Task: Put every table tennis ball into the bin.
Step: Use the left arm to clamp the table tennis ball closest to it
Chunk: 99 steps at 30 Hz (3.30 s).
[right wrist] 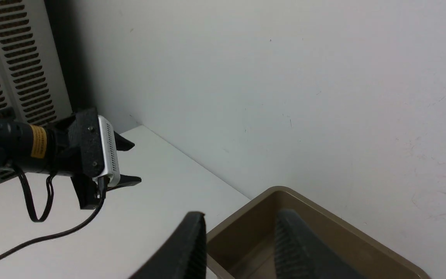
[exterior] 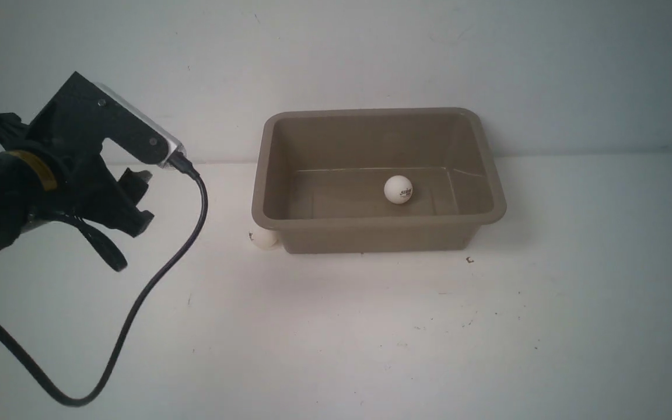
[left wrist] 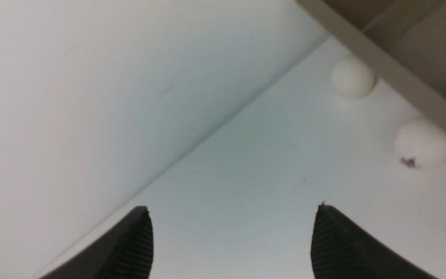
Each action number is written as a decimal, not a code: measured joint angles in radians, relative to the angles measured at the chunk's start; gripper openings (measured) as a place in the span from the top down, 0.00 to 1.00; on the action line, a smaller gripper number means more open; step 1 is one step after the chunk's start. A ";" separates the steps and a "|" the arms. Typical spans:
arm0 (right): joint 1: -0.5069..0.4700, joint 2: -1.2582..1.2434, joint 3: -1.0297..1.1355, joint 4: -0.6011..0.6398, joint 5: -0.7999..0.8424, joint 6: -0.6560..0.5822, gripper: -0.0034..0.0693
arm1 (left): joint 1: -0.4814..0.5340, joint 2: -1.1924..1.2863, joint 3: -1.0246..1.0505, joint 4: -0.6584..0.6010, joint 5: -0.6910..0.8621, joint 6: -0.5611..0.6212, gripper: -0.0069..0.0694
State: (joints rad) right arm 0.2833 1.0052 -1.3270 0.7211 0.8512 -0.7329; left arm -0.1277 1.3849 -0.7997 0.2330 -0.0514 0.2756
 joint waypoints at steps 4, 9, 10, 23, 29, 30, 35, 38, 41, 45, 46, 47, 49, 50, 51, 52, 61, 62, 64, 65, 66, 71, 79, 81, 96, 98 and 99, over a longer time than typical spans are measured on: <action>0.000 0.000 0.000 0.000 0.001 0.000 0.62 | -0.001 0.007 0.079 0.034 -0.220 -0.115 0.26; 0.000 0.000 0.000 0.000 0.017 0.000 0.62 | -0.001 0.046 0.138 0.230 -0.421 -0.382 0.26; 0.000 0.000 0.000 0.000 0.025 0.000 0.62 | -0.001 0.057 0.139 0.288 -0.447 -0.443 0.26; 0.000 0.000 0.000 -0.004 0.099 0.000 0.62 | 0.083 0.156 0.139 0.607 -0.583 -0.676 0.28; 0.000 0.000 0.000 -0.020 0.102 0.000 0.62 | 0.183 0.236 0.138 0.705 -0.665 -0.791 0.28; 0.000 0.000 0.000 -0.020 0.102 0.000 0.62 | 0.185 0.241 0.138 0.710 -0.671 -0.799 0.28; 0.000 0.000 0.000 -0.049 0.102 0.000 0.62 | 0.196 0.362 0.138 0.779 -0.835 -0.826 0.28; 0.000 0.000 0.000 -0.049 0.103 0.000 0.62 | 0.196 0.437 0.127 0.791 -0.903 -0.826 0.28; 0.000 0.000 0.000 -0.049 0.106 0.000 0.62 | 0.196 0.482 0.112 0.792 -0.913 -0.828 0.28; 0.000 0.000 0.000 -0.049 0.116 0.000 0.62 | 0.196 0.520 0.097 0.792 -0.915 -0.825 0.28; 0.000 0.000 0.000 -0.049 0.118 0.000 0.62 | 0.196 0.523 0.095 0.791 -0.915 -0.822 0.28; 0.000 0.000 0.000 -0.049 0.118 0.000 0.62 | 0.196 0.524 0.095 0.791 -0.915 -0.822 0.28; 0.000 0.000 0.000 -0.049 0.120 0.000 0.62 | 0.196 0.525 0.090 0.788 -0.915 -0.819 0.28; 0.000 0.000 0.000 -0.049 0.120 0.000 0.62 | 0.196 0.525 0.089 0.781 -0.915 -0.819 0.28; 0.000 0.000 0.000 -0.049 0.120 0.000 0.62 | 0.196 0.525 0.089 0.778 -0.916 -0.819 0.28; 0.000 0.000 0.000 -0.049 0.120 0.000 0.62 | 0.196 0.525 0.089 0.777 -0.916 -0.820 0.28; 0.000 0.000 0.000 -0.049 0.122 0.000 0.62 | 0.196 0.515 0.089 0.820 -0.914 -0.931 0.28; 0.000 0.000 0.000 -0.049 0.122 0.000 0.62 | 0.196 0.498 0.089 0.832 -0.907 -0.953 0.28; 0.000 0.000 0.000 -0.049 0.125 -0.007 0.62 | 0.199 0.452 0.089 0.864 -0.878 -0.981 0.28; 0.000 0.000 0.000 -0.049 0.125 -0.011 0.62 | 0.201 0.425 0.089 0.883 -0.851 -1.000 0.28; 0.000 0.000 0.000 -0.049 0.125 -0.014 0.62 | 0.202 0.402 0.089 0.898 -0.829 -1.012 0.28; 0.000 0.000 0.000 -0.046 0.111 -0.019 0.62 | 0.206 0.281 0.089 0.968 -0.728 -1.074 0.28; 0.000 0.000 0.000 -0.008 0.100 -0.074 0.62 | 0.206 0.166 0.089 1.032 -0.712 -1.121 0.28; 0.000 0.000 0.000 -0.006 0.100 -0.079 0.62 | 0.206 0.152 0.089 1.037 -0.712 -1.141 0.28; 0.000 0.000 0.000 -0.003 0.100 -0.085 0.62 | 0.206 0.149 0.089 1.143 -0.712 -1.222 0.28; 0.000 0.000 0.000 0.001 0.100 -0.075 0.62 | 0.206 0.149 0.089 1.135 -0.711 -1.214 0.28; 0.000 0.000 0.000 0.004 0.100 -0.070 0.62 | 0.206 0.149 0.089 1.117 -0.708 -1.203 0.28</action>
State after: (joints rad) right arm 0.2833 1.0052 -1.3270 0.7251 0.9517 -0.8034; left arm 0.0780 1.5337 -0.7108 1.3504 -0.7594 -0.9273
